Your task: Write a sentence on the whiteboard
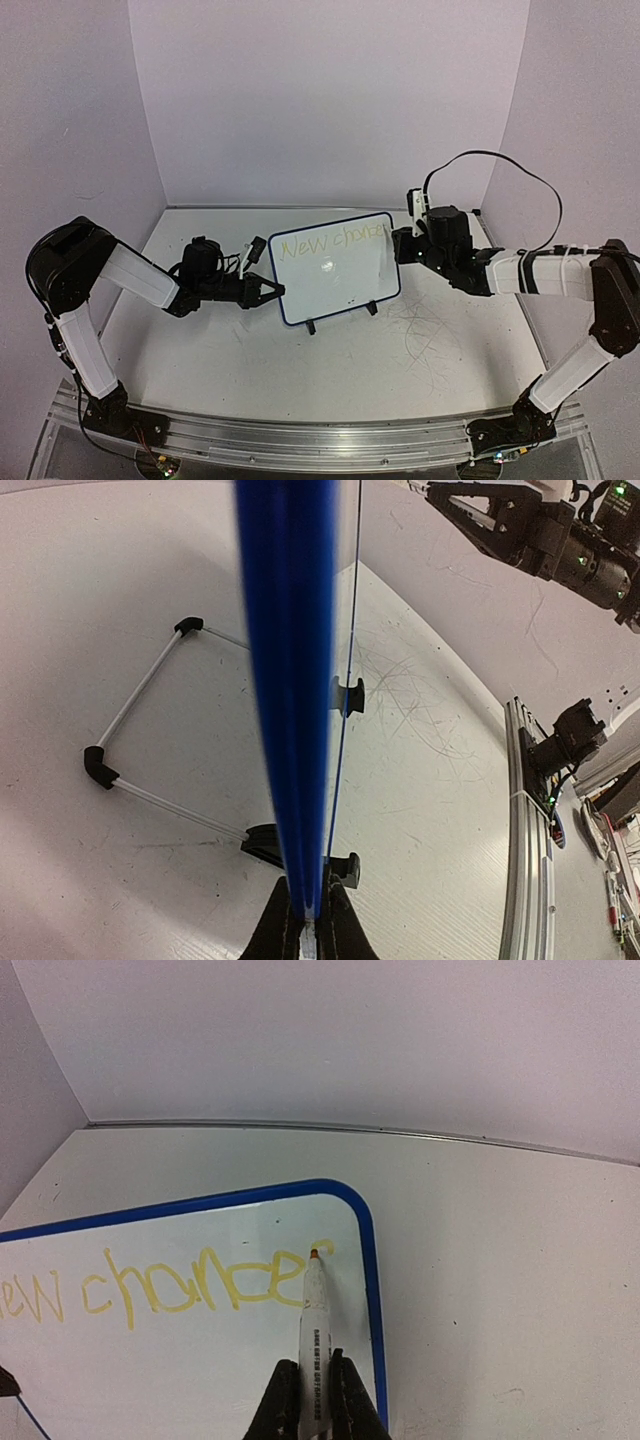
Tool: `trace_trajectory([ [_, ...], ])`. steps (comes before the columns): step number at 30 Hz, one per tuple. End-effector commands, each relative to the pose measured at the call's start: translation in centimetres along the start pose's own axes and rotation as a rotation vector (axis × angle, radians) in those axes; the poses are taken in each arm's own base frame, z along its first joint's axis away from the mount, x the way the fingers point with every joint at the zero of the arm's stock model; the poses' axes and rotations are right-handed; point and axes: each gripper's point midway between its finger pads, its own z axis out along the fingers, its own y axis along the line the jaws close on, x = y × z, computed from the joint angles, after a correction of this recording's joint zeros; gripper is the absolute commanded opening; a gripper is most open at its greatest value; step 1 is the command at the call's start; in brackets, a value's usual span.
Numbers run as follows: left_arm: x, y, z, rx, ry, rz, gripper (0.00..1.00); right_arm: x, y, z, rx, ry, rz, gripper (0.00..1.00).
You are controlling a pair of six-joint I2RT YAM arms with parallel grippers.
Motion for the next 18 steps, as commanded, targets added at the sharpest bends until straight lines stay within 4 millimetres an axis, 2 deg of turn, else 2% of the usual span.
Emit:
trace_trajectory([
  [1,-0.4,1.1,-0.2,-0.063,0.0,0.02,0.0,0.4,0.2,-0.4,-0.012,0.009,0.008,0.0],
  [18,-0.3,1.1,-0.3,-0.068,0.001,0.018,0.0,0.8,-1.4,-0.7,0.074,0.015,0.013,0.0],
])
